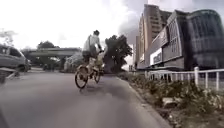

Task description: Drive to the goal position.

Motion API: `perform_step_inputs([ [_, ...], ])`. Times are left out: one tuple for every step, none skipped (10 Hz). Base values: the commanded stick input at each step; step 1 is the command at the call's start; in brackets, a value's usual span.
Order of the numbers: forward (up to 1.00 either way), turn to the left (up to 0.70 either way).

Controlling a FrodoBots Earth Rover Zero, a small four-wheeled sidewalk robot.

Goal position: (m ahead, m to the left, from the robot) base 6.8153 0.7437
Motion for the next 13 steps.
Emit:
perform_step_inputs([
  [0.45, 0.0],
  [0.45, 0.0],
  [0.45, 0.0],
  [0.45, 0.0],
  [0.45, 0.0],
  [0.45, 0.0],
  [0.45, -0.04],
  [0.45, -0.27],
  [0.45, -0.23],
  [0.45, 0.0],
  [0.45, 0.0],
  [0.45, 0.0],
  [0.45, 0.0],
])
